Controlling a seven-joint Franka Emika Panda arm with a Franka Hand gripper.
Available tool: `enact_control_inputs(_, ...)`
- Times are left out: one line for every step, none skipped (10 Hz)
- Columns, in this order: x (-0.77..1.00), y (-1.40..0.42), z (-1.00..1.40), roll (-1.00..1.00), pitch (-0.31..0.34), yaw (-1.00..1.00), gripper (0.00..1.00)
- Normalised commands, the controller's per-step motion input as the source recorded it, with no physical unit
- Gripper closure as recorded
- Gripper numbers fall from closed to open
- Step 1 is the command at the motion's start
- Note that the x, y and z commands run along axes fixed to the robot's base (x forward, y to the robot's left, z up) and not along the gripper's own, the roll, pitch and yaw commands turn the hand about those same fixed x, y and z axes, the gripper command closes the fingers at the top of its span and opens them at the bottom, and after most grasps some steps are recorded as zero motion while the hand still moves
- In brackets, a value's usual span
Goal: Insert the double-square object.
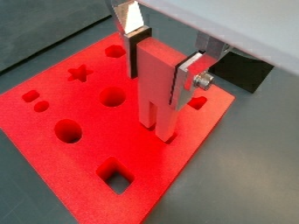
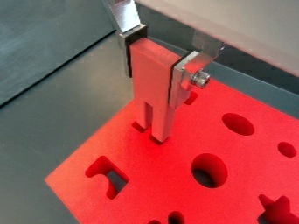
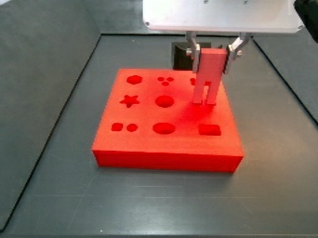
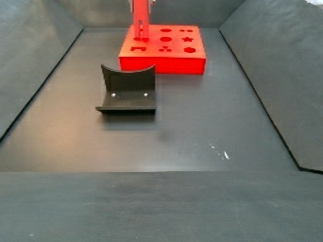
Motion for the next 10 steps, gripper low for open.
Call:
enact_control_inputs(0.11, 0.00, -0.11, 0.04, 0.000, 0.10, 1.00)
enact_control_inputs(0.06, 0.02, -0.14, 0.06, 0.000, 0.19, 1.00)
enact_control_inputs(0.00, 0.03, -0.19, 0.09, -0.009, 0.21, 1.00)
enact_control_inputs(0.00, 0.00, -0.21, 0.07, -0.020, 0.25, 1.00)
enact_control_inputs(0.07, 0.00, -0.19, 0.06, -0.004, 0.26, 1.00)
enact_control_inputs(0.25, 0.00, -0.18, 0.02, 0.000, 0.23, 1.00)
enact_control_inputs(0.36, -0.01, -0.13, 0.05, 0.016, 0.09, 1.00)
enact_control_inputs(0.32, -0.01, -0.13, 0.05, 0.043, 0.00, 1.00)
enact_control_inputs(0.19, 0.00, -0.18, 0.06, 0.027, 0.00, 1.00)
enact_control_inputs(0.09, 0.00, -0.47, 0.12, 0.000, -0.01, 1.00)
